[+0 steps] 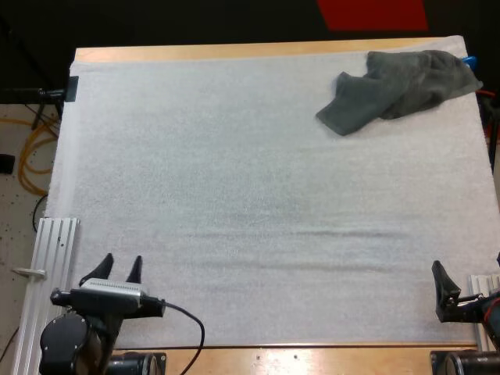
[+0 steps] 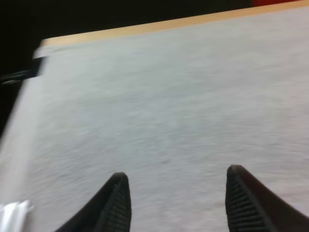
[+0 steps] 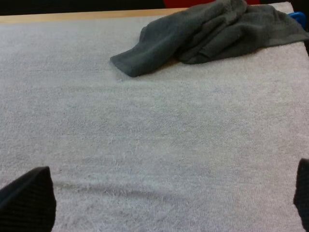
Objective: Pick towel from pile fold and stack
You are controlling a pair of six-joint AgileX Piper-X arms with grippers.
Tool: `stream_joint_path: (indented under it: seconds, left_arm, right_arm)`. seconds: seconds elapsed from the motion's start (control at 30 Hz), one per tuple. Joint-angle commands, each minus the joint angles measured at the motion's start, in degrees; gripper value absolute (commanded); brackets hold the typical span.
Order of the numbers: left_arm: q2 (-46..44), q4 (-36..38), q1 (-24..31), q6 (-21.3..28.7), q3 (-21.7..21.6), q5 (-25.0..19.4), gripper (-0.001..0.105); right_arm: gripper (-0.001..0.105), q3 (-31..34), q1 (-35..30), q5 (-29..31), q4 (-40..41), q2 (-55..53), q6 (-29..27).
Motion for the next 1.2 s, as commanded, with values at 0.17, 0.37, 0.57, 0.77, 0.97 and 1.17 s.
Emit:
stream_joint_path:
  seconds: [0.17, 0.37, 0.57, 0.77, 0.97, 1.17]
  left_arm:
    - [-7.08, -0.5, -1.05, -0.43, 0.13, 1.12, 0.044]
    - [-7.08, -0.5, -1.05, -0.4, 0.13, 1.47, 0.044]
    - [-7.08, -3.13, -1.05, -0.37, 0.13, 3.54, 0.07]
    - [-4.94, -10.3, -1.71, -0.85, -2.26, 4.47, 0.073]
    - [4.85, -13.08, -7.42, -0.34, -8.06, 5.2, 0.073]
    - [18.04, -13.42, -18.11, 4.48, -15.28, 5.24, 0.073]
  right_arm:
    - [0.098, -0.13, 0.16, -0.41, -0.3, -2.12, -0.34]
    - [0.098, -0.13, 0.16, -0.41, -0.3, -2.12, -0.34]
    - [0.098, -0.34, 0.16, -0.29, -0.3, -2.07, -0.02]
    - [0.098, -3.75, 0.16, 0.09, -0.3, 0.7, 3.2]
    - [0.098, -9.94, 0.16, 0.09, -0.3, 8.38, 3.5]
    - [0.098, -16.75, 0.16, -3.85, -0.3, 17.8, 3.5]
